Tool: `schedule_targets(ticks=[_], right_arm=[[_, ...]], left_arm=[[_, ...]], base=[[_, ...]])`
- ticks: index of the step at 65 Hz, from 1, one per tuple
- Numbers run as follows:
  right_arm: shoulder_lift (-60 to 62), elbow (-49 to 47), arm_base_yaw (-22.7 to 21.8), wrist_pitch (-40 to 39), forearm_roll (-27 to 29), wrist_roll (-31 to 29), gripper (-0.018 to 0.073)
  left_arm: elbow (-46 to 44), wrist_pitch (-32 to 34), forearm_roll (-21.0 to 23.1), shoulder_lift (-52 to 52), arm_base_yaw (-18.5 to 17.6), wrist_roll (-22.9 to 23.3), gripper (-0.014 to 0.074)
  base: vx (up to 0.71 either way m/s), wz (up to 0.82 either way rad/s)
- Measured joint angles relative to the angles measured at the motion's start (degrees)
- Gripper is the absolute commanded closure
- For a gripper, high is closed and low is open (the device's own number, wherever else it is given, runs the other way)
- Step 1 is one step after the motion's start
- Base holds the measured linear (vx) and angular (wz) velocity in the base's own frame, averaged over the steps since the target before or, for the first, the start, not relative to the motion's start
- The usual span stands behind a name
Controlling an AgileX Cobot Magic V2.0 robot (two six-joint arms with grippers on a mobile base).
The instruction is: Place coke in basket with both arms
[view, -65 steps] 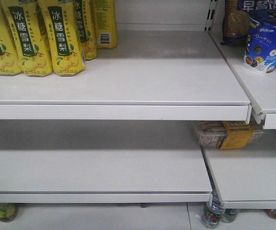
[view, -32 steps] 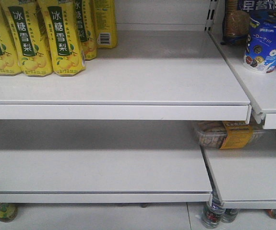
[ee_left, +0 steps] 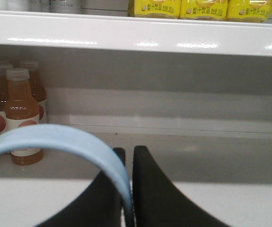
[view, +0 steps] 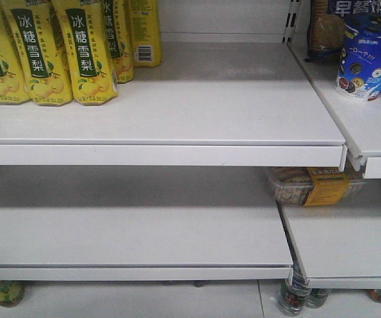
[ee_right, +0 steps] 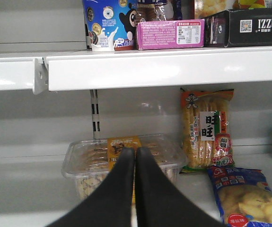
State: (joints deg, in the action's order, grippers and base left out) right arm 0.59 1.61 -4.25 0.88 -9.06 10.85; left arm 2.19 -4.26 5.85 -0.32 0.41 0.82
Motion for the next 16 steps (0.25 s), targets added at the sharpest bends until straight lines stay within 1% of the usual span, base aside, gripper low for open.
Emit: schedule_targets(ticks=[16], right_arm=[[0.0, 0.0, 0.0, 0.0, 0.0, 0.0, 0.0566]], left_arm=[[0.0, 0.0, 0.0, 0.0, 0.0, 0.0, 0.0603]], base=[[0.0, 0.0]])
